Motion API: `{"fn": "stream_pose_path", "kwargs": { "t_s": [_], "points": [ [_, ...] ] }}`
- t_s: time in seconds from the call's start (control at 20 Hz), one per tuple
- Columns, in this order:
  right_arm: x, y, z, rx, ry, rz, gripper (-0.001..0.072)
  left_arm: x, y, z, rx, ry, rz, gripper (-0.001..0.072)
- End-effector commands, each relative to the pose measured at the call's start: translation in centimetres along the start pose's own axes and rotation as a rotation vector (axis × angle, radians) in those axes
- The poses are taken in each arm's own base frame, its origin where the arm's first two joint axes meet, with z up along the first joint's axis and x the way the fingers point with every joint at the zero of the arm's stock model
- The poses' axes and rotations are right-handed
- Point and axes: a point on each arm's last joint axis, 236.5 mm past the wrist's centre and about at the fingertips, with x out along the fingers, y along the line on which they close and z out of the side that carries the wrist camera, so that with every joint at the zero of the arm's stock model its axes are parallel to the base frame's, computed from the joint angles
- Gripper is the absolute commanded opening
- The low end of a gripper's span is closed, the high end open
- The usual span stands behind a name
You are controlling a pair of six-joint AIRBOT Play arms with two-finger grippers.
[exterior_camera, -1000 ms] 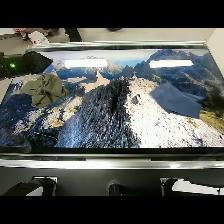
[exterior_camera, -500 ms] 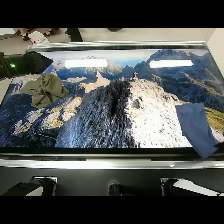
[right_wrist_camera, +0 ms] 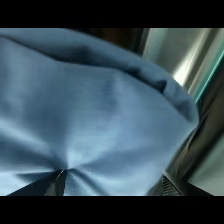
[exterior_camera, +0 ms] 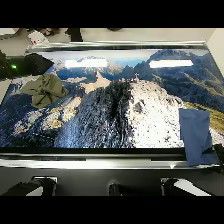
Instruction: Fold the shirts.
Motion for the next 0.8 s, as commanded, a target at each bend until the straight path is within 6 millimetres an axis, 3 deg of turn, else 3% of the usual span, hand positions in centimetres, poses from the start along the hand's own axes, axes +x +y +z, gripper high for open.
{"fn": "stream_pose_path", "kwargs": {
  "t_s": [0.0, 0.1, 0.2, 0.3, 0.35, 0.4, 0.5, 0.55, 0.6, 0.65, 0.75],
  "points": [
    [-4.6, 1.3, 2.7, -0.074, -0.144, 0.027, 0.069, 0.1, 0.0, -0.5, 0.003, 0.02, 0.0, 0.0035],
    [-11.9, 4.0, 6.1, -0.122, -0.355, 0.092, 0.069, 0.6, 0.1, -0.8, 0.006, 0.034, 0.001, 0.0035],
    [-20.3, 9.3, 8.0, -0.255, -0.586, 0.161, 0.0689, 2.2, 0.9, -1.9, 0.061, 0.08, 0.056, 0.0034],
    [-26.4, 17.2, 6.3, -0.458, -0.773, 0.24, 0.0689, 4.9, 3.2, -4.3, 0.126, 0.173, 0.192, 0.0034],
    [-27.5, 21.2, 4.0, -0.564, -0.809, 0.282, 0.0689, 6.1, 4.7, -5.8, 0.158, 0.234, 0.288, 0.0034],
    [-27.3, 25.1, 0.9, -0.674, -0.809, 0.319, 0.0689, 7.0, 6.1, -7.2, 0.191, 0.294, 0.374, 0.0035],
    [-23.9, 30.3, -5.7, -0.832, -0.709, 0.336, 0.069, 8.7, 7.6, -10.7, 0.211, 0.427, 0.449, 0.0045],
    [-21.7, 31.3, -8.1, -0.883, -0.645, 0.303, 0.0697, 9.1, 8.0, -12.6, 0.198, 0.499, 0.456, 0.0151],
    [-19.1, 31.6, -10.0, -0.913, -0.564, 0.251, 0.07, 9.3, 8.4, -14.6, 0.179, 0.57, 0.458, 0.0334],
    [-17.0, 31.1, -11.3, -0.921, -0.482, 0.199, 0.0699, 9.1, 9.0, -16.5, 0.17, 0.637, 0.469, 0.0462],
    [-14.2, 29.5, -11.9, -0.905, -0.36, 0.107, 0.068, 8.5, 10.0, -19.7, 0.163, 0.723, 0.488, 0.0463]
  ]
}}
